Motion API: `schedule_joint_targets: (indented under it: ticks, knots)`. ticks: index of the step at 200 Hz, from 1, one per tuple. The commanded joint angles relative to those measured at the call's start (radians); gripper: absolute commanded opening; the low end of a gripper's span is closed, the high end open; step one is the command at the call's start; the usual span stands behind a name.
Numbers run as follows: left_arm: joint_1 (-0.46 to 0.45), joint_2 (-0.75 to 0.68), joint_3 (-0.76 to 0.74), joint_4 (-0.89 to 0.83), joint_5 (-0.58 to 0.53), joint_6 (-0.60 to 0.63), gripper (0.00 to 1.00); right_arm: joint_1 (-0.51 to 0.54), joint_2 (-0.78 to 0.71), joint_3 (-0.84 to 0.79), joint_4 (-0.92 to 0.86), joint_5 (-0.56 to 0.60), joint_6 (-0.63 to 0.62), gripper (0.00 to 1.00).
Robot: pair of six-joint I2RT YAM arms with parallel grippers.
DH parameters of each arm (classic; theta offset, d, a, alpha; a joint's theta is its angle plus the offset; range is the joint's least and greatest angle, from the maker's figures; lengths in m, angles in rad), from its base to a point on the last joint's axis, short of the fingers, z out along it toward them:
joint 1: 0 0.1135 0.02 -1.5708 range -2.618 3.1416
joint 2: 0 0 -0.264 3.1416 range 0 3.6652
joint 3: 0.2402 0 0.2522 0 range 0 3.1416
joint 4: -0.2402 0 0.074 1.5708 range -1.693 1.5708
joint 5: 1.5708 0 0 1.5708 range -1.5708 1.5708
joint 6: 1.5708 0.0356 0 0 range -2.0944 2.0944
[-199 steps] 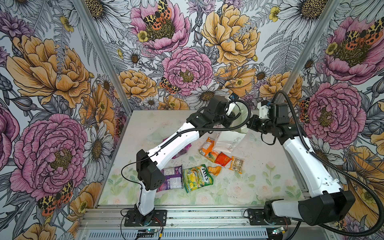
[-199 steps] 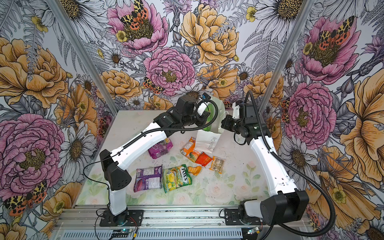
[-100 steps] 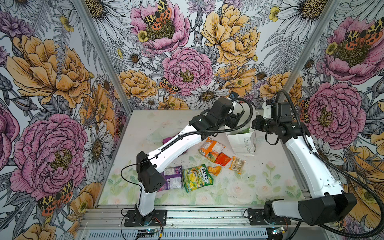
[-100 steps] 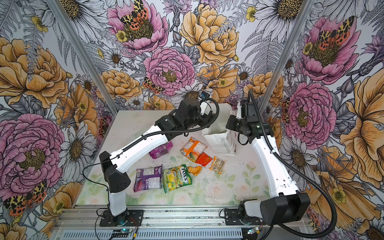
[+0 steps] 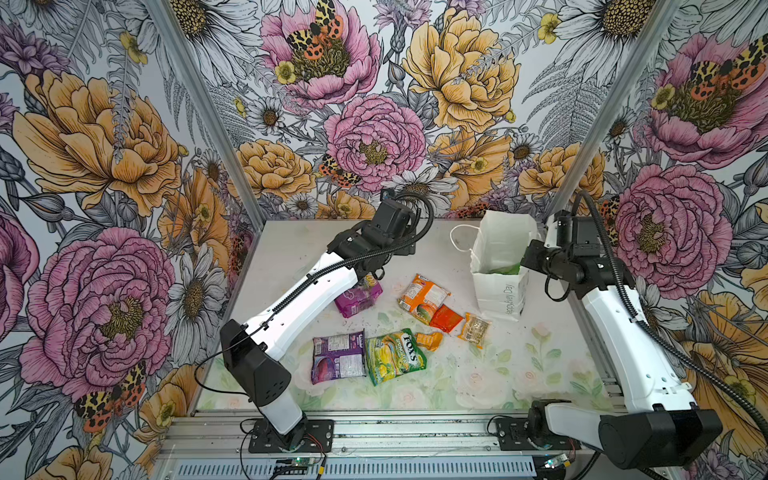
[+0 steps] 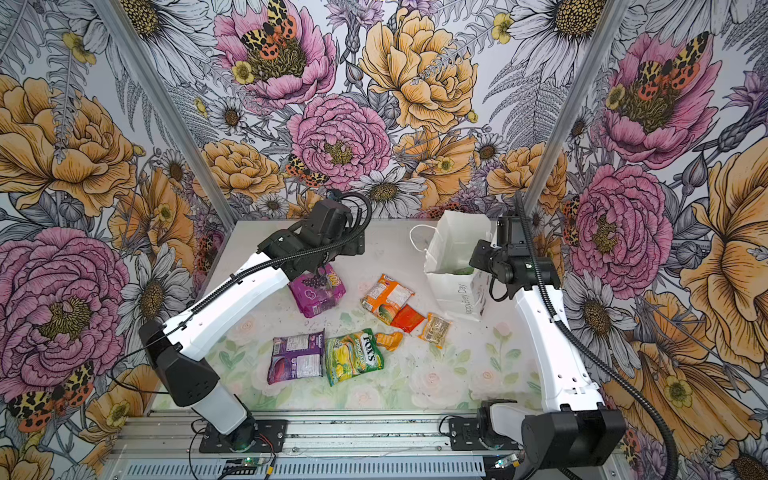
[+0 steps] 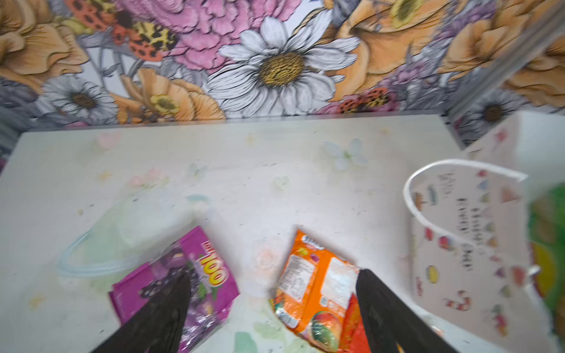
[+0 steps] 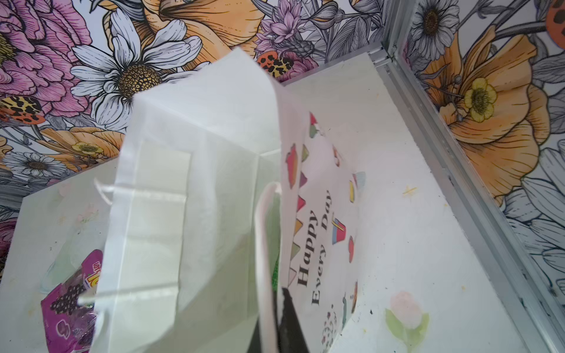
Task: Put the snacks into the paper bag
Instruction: 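Move the left gripper back over the purple Lot100 grape candy bag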
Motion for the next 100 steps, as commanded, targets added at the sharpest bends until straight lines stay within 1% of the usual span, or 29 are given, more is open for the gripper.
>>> schedule_joint_targets:
  ticks: [1,13,24,33,64,69,78,83,100]
  knots:
    - [0.062,-0.031,-0.071,-0.060,-0.062,-0.053,0.88,-0.006,-0.038,-0.011,0.025,0.020,0.002,0.00]
    - [0.093,-0.016,-0.097,-0.077,-0.083,-0.061,0.89,-0.009,-0.044,-0.016,0.027,0.018,0.003,0.00]
    - [0.098,0.010,-0.109,-0.090,-0.132,-0.045,0.90,-0.011,-0.047,-0.022,0.027,0.016,0.004,0.00]
    - [0.103,0.046,-0.108,-0.104,-0.145,-0.038,0.91,-0.011,-0.051,-0.024,0.027,0.013,0.004,0.00]
    - [0.118,0.169,-0.072,-0.144,-0.090,-0.055,0.93,-0.014,-0.056,-0.036,0.030,-0.001,0.006,0.00]
    - [0.118,0.217,-0.064,-0.147,-0.082,-0.059,0.93,-0.014,-0.058,-0.039,0.032,-0.007,0.007,0.00]
    - [0.118,0.257,-0.045,-0.153,-0.067,-0.060,0.95,-0.014,-0.060,-0.045,0.035,-0.015,0.008,0.00]
    - [0.116,0.277,-0.030,-0.157,-0.063,-0.065,0.99,-0.014,-0.061,-0.047,0.037,-0.016,0.010,0.00]
    - [0.114,0.343,0.008,-0.157,-0.036,-0.084,0.99,-0.014,-0.066,-0.056,0.043,-0.021,0.010,0.00]
